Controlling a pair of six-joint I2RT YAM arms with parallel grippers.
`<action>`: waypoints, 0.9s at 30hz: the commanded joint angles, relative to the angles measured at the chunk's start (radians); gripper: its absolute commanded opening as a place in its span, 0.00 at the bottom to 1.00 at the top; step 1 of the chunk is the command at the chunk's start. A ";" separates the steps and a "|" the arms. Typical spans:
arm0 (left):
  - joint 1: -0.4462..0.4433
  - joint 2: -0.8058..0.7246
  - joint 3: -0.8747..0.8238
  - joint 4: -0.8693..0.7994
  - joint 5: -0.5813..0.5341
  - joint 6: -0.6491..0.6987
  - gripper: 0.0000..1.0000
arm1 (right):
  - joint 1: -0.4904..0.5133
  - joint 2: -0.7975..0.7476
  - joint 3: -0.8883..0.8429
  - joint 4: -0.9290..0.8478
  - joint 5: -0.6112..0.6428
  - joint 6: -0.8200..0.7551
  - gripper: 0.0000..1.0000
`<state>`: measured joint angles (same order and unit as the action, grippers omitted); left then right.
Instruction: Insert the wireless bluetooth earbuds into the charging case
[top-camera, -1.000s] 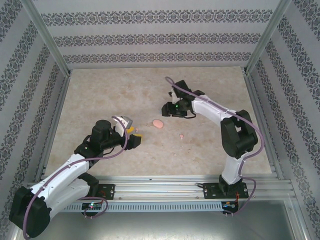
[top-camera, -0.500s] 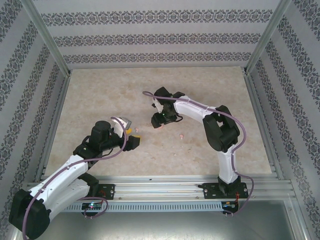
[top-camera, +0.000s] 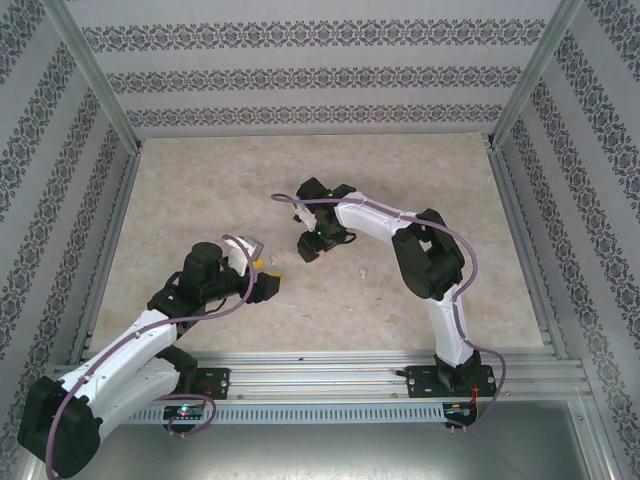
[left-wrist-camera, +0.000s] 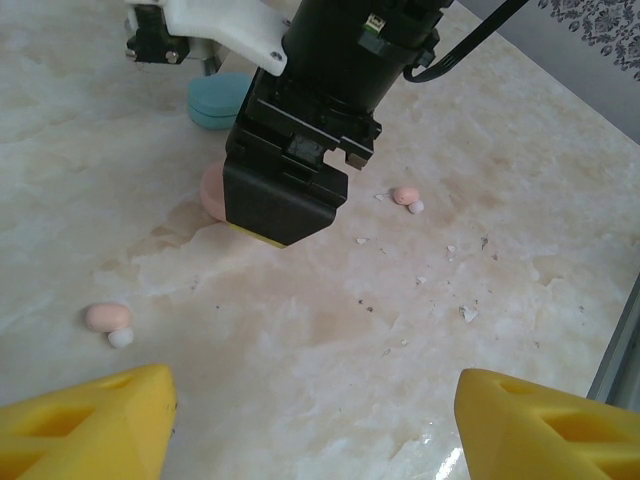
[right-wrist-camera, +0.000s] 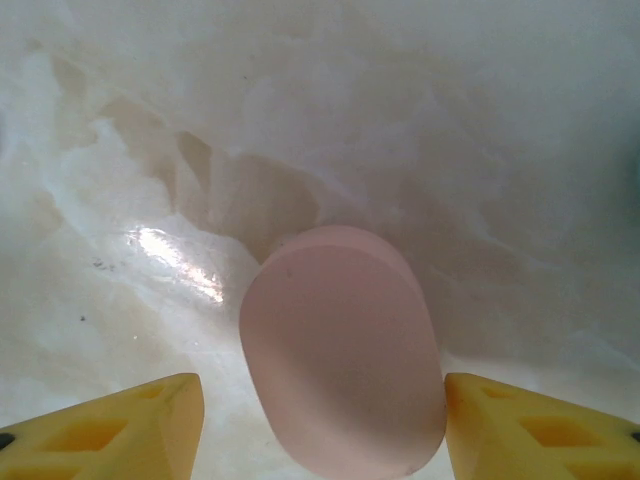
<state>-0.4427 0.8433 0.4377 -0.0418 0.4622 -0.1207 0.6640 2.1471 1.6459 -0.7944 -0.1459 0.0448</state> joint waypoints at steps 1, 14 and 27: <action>0.011 -0.012 -0.003 -0.004 -0.003 -0.013 0.71 | 0.012 0.030 0.025 -0.021 0.004 -0.035 0.61; 0.032 -0.050 0.077 -0.119 -0.010 -0.088 0.71 | 0.031 -0.021 -0.030 0.014 0.041 -0.069 0.33; 0.099 0.066 0.377 -0.446 0.106 -0.297 0.58 | 0.133 -0.403 -0.228 0.093 0.015 -0.002 0.26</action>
<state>-0.3576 0.8738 0.7555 -0.3534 0.5133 -0.3340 0.7696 1.8202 1.4509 -0.7238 -0.1181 0.0097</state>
